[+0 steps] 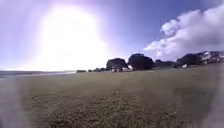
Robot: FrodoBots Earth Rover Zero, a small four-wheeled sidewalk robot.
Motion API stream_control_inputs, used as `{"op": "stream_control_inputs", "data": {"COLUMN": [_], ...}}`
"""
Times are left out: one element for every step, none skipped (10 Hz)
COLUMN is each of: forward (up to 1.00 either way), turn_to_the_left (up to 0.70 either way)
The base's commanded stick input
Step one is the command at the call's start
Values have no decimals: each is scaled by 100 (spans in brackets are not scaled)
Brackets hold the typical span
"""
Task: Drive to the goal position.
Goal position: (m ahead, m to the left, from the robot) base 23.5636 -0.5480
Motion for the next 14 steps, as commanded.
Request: {"op": "stream_control_inputs", "data": {"forward": [70, 70, 70, 70, 70, 70, 70, 70, 70, 70, 70, 70, 70, 70], "turn_to_the_left": [0, 0, 0, 0, 0, 0, 0, 0, 0, -3, -5, -8, -9, -14]}}
